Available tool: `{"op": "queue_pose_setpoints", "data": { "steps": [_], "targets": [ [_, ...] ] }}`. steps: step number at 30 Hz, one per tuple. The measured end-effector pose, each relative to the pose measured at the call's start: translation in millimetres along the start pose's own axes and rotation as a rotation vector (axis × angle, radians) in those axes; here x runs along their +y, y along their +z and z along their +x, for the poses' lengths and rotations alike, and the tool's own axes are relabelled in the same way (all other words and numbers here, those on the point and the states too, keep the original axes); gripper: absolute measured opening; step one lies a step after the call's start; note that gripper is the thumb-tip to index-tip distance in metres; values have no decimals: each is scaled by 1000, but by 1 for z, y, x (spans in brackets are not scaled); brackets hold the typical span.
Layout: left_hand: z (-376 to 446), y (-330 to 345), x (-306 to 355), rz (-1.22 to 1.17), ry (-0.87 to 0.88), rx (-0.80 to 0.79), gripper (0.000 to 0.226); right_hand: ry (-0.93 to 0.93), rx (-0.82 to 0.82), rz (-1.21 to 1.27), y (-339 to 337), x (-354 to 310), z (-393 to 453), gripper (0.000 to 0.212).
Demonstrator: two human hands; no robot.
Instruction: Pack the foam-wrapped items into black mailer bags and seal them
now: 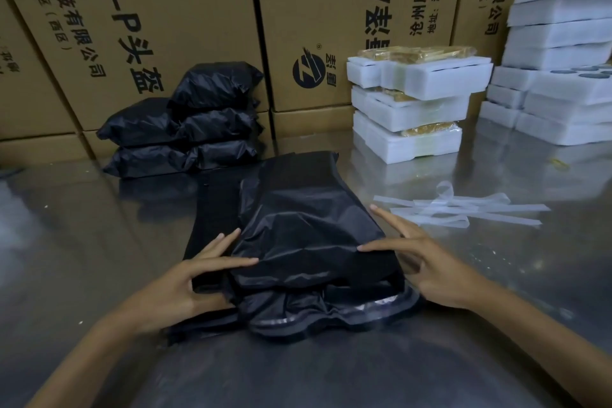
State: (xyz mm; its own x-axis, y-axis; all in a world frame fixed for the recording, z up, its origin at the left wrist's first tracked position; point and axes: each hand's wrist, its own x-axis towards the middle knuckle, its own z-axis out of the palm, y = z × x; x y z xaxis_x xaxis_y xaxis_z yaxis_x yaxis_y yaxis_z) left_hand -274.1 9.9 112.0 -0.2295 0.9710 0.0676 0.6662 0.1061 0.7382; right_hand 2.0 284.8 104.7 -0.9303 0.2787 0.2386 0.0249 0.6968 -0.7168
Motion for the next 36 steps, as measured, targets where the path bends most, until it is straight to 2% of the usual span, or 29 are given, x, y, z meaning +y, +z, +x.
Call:
{"op": "queue_pose_setpoints", "data": {
  "steps": [2, 5, 7, 9, 11, 14, 16, 22, 26, 29, 32, 36],
  "targets": [
    [3, 3, 5, -63, 14, 113, 51, 21, 84, 162, 2, -6, 1, 46],
    [15, 5, 15, -222, 94, 323, 32, 80, 374, 348, 6, -11, 13, 29],
    [26, 4, 21, -380, 138, 482, 21, 108, 500, 480, 3, -15, 24, 16],
    [37, -1, 26, -506, 94, 609, 21, 117, 552, 529, -3, -18, 37, 10],
    [48, -8, 30, -568, 37, 674, 33, 121, 551, 571, -10, -20, 49, 11],
    [56, -14, 34, -630, 16, 620, 44, 137, 477, 667, -15, -19, 63, 5],
    [56, -16, 37, -632, 49, 564, 47, 135, 401, 764, -16, -18, 66, 14],
    [45, -26, 49, -713, 92, 439, 12, 38, 207, 889, -30, -19, 61, 30],
    [44, -26, 55, -792, 106, 450, 9, 33, 259, 929, -35, -23, 61, 16],
    [41, -26, 58, -748, 106, 386, 29, 25, 315, 905, -35, -27, 61, 4],
    [42, -27, 63, -745, 88, 507, 17, 44, 409, 861, -34, -32, 57, 5],
    [41, -21, 70, -666, 124, 894, 12, 94, 679, 666, -27, -44, 53, 6]
  ]
}}
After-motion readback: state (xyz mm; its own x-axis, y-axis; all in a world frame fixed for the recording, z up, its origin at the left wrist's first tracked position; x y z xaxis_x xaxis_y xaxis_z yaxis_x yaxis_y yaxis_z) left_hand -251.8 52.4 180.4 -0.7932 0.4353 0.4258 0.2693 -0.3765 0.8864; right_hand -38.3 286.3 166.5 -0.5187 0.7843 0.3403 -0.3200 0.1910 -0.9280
